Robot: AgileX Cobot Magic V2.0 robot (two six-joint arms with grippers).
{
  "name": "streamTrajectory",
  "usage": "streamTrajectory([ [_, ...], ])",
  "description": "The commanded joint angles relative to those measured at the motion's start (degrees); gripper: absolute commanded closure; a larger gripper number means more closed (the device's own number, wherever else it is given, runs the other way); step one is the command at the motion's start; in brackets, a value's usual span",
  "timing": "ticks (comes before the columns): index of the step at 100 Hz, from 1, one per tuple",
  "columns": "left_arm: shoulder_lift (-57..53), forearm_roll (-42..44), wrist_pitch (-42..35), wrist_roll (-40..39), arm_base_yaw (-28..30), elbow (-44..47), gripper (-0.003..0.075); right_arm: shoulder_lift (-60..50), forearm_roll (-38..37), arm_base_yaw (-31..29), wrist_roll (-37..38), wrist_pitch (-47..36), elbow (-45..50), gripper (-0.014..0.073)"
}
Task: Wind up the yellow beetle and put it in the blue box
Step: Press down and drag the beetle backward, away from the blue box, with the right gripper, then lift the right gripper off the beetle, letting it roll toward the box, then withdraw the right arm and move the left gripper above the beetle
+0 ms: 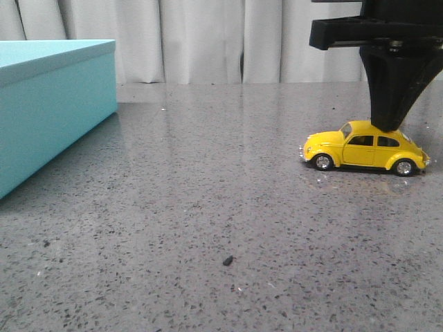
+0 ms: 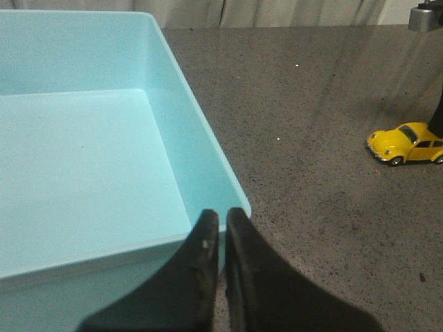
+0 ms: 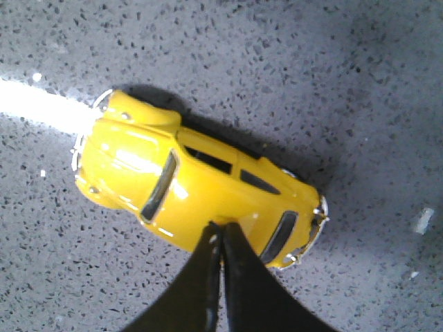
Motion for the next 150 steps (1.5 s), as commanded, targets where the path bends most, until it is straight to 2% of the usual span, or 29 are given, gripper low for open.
streamTrajectory([
  [1,1.0,-0.6,-4.2,0.2,-0.5,-1.9,0.0739,-1.3,-3.7,-0.9,-0.5,3.1,-0.7,0.0638],
  [36,1.0,-0.5,-4.2,0.2,-0.5,-1.9,0.0739,-2.4,-3.7,-0.9,-0.6,0.9,-1.7,0.0638],
  [57,1.0,-0.4,-4.2,0.2,-0.5,-1.9,0.0739,-11.4,-0.8,2.9,-1.5,0.6,-15.3,0.0638],
  [74,1.0,-0.3,-4.4,0.2,-0.5,-1.9,0.0739,-19.8,-1.0,7.6,-3.5,-6.4,-24.0,0.0638],
  [84,1.0,-0.1,-5.0,0.2,-0.5,-1.9,0.0739,-24.2,-1.0,8.9,-3.6,-9.1,-24.2,0.0638],
  [127,1.2,-0.1,-11.4,0.3,-0.5,-1.9,0.0739,-35.2,2.6,9.6,-9.9,-10.0,-23.6,0.0638],
  [150,5.8,-0.1,-11.2,1.6,-0.5,-4.9,0.0739,-41.6,6.0,9.6,-14.4,-14.1,-16.2,0.0638],
])
